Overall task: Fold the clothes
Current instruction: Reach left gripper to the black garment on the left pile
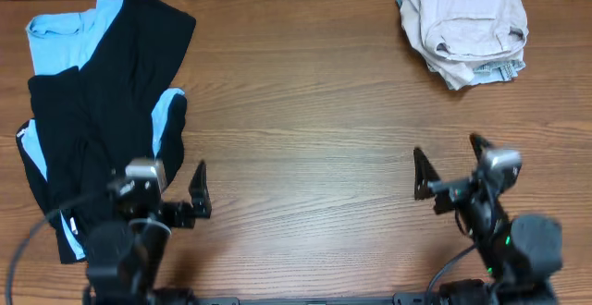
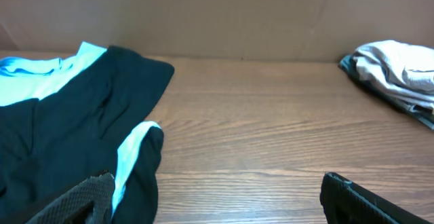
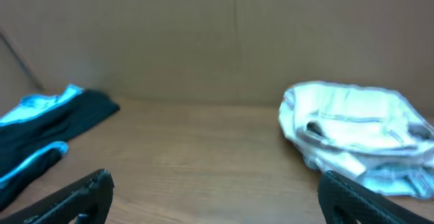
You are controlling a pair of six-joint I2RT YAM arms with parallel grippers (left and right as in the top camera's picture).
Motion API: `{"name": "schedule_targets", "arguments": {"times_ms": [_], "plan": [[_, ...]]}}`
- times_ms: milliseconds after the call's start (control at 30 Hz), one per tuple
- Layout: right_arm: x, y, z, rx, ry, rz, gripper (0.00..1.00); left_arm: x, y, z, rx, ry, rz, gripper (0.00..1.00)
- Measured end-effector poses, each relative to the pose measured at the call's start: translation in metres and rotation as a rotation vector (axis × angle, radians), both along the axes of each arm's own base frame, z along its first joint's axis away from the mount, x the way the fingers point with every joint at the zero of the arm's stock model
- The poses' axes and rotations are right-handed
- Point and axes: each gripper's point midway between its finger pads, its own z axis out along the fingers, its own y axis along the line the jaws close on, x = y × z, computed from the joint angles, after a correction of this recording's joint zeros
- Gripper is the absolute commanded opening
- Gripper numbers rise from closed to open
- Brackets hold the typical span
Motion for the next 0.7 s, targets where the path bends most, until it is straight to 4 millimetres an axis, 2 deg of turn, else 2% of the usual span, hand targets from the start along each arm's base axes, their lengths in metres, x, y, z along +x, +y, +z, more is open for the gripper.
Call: {"name": "schedule_targets", "arguments": {"times_ms": [233,300,367,467,567,633,700], "plan": [[0.034,0.011,0.027,-0.029,0.312,0.036,1.0,0.031,0.002,0.015,0.012,0.29,0.004,1.0],[0.045,0.014,0.034,-0.033,0.392,0.044,1.0,0.039,0.002,0.013,0.025,0.397,-0.001,1.0],[0.06,0.017,0.04,-0.036,0.445,0.051,1.0,0.054,0.003,0.015,0.046,0.465,-0.013,1.0],[0.084,0.024,0.048,-0.029,0.467,0.074,1.0,0.088,0.004,0.014,0.086,0.505,-0.033,1.0],[0.097,0.034,0.035,-0.014,0.52,0.122,1.0,0.118,0.006,-0.003,0.111,0.531,-0.041,1.0],[0.105,0.041,0.02,-0.002,0.57,0.154,1.0,0.135,0.009,-0.025,0.128,0.578,-0.033,0.99],[0.109,0.045,0.007,0.007,0.614,0.172,0.98,0.143,0.015,-0.042,0.146,0.621,-0.011,0.96]]}}
